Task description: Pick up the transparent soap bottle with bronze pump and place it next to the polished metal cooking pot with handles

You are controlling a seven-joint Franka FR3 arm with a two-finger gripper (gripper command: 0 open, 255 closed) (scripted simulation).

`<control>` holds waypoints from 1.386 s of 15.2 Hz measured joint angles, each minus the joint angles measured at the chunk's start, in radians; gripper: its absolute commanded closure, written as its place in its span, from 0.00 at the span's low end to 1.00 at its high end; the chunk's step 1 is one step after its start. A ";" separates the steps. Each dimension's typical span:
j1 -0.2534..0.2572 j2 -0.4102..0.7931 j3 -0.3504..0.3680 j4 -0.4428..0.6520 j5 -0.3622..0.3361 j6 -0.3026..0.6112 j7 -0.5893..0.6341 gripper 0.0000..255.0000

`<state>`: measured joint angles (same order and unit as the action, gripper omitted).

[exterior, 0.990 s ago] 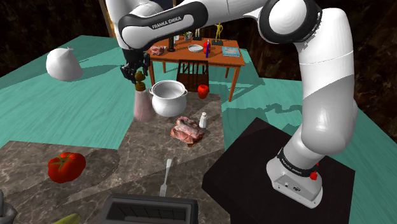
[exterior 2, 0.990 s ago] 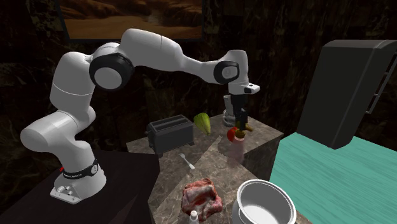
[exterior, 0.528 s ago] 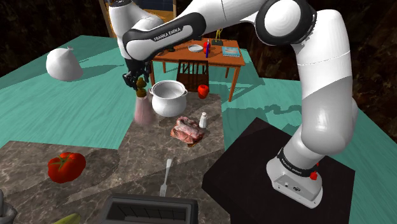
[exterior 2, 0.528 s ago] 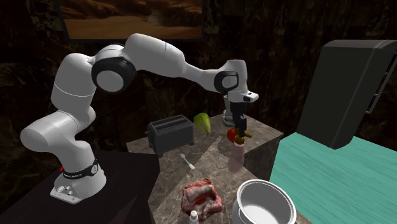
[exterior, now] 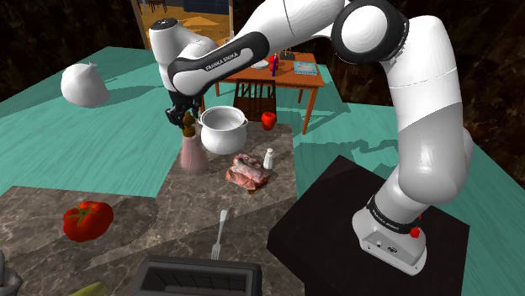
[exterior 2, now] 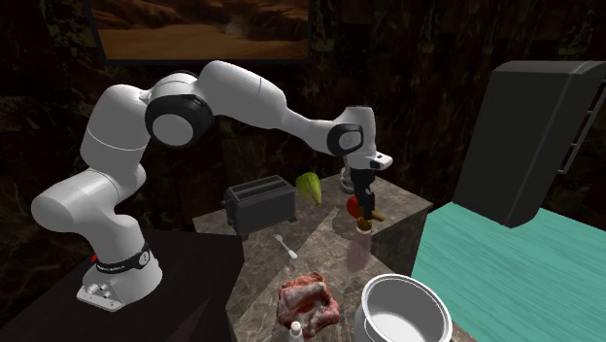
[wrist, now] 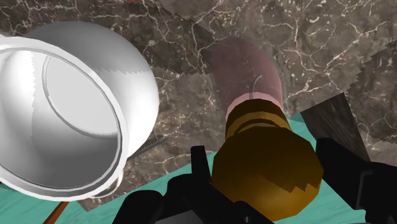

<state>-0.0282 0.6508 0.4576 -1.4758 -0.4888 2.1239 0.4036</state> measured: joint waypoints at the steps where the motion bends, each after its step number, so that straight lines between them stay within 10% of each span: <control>1: 0.000 0.006 -0.002 -0.005 -0.004 0.010 0.003 1.00; 10: 0.003 0.024 -0.011 -0.019 -0.016 0.041 0.014 1.00; 11: 0.003 0.024 -0.011 -0.019 -0.016 0.041 0.014 0.00; 21: -0.001 -0.029 0.010 -0.006 0.011 -0.020 0.000 0.00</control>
<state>-0.0293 0.6221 0.4674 -1.4821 -0.4778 2.1040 0.4037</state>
